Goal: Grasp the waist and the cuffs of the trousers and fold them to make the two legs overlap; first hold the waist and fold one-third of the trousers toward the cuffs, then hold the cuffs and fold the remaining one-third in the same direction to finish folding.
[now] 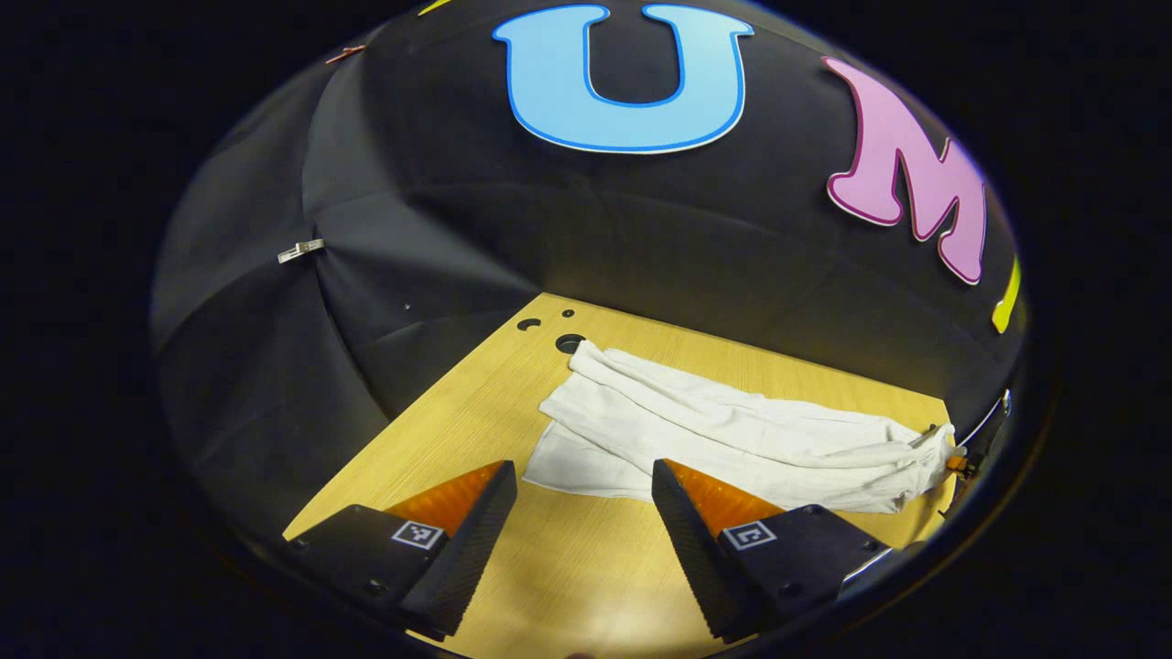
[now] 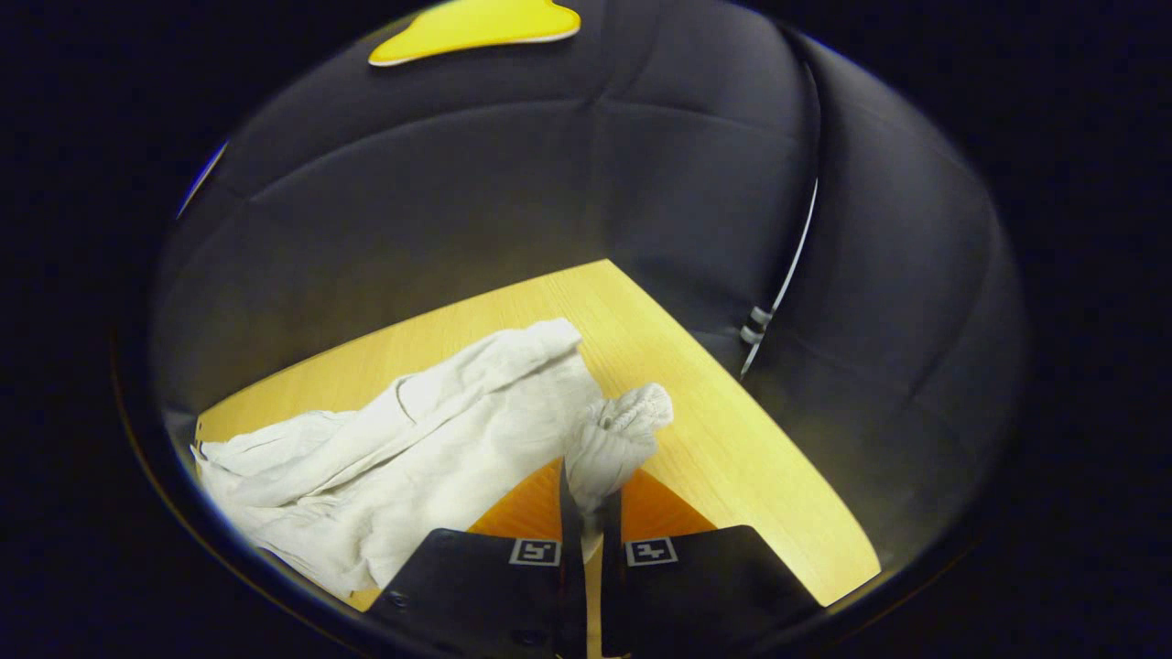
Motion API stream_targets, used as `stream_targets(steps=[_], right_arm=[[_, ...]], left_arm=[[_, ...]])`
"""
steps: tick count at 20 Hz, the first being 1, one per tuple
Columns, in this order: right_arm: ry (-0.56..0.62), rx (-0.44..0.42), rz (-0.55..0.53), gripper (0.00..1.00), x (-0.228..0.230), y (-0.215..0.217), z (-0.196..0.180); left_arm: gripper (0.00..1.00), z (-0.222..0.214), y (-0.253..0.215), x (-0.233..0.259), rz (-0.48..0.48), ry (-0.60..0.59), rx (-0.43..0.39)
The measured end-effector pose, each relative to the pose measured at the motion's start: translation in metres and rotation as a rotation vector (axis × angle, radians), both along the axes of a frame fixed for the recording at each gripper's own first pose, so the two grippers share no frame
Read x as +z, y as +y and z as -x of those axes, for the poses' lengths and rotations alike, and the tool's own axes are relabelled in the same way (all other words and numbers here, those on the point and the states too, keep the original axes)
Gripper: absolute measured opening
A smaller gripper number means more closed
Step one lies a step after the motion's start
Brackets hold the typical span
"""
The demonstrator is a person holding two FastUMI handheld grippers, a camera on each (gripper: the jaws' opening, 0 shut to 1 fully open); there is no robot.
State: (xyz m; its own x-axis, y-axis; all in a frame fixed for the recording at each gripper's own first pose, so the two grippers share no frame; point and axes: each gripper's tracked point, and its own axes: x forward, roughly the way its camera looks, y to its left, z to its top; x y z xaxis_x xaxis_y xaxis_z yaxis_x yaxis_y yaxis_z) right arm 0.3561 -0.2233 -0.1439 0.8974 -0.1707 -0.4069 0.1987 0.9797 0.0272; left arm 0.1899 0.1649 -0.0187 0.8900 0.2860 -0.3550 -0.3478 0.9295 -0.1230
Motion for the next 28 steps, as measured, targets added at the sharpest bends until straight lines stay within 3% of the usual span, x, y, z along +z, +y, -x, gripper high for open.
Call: stream_targets(steps=[6,14,21,28], right_arm=[[-0.139,0.104,0.174,0.11,0.080,0.030,0.012],[-0.295,0.253,0.275,0.11,0.157,0.138,0.027],[-0.326,0.381,0.223,0.11,0.148,0.240,0.058],[-0.292,0.482,0.188,0.11,0.097,0.324,0.079]], left_arm=[[0.95,0.000,0.003,0.001,0.033,-0.029,0.017],[0.95,0.011,0.042,-0.027,0.095,0.006,0.045],[0.95,-0.001,0.077,-0.056,0.172,0.013,0.019],[0.96,-0.039,0.102,-0.072,0.153,0.018,-0.029]])
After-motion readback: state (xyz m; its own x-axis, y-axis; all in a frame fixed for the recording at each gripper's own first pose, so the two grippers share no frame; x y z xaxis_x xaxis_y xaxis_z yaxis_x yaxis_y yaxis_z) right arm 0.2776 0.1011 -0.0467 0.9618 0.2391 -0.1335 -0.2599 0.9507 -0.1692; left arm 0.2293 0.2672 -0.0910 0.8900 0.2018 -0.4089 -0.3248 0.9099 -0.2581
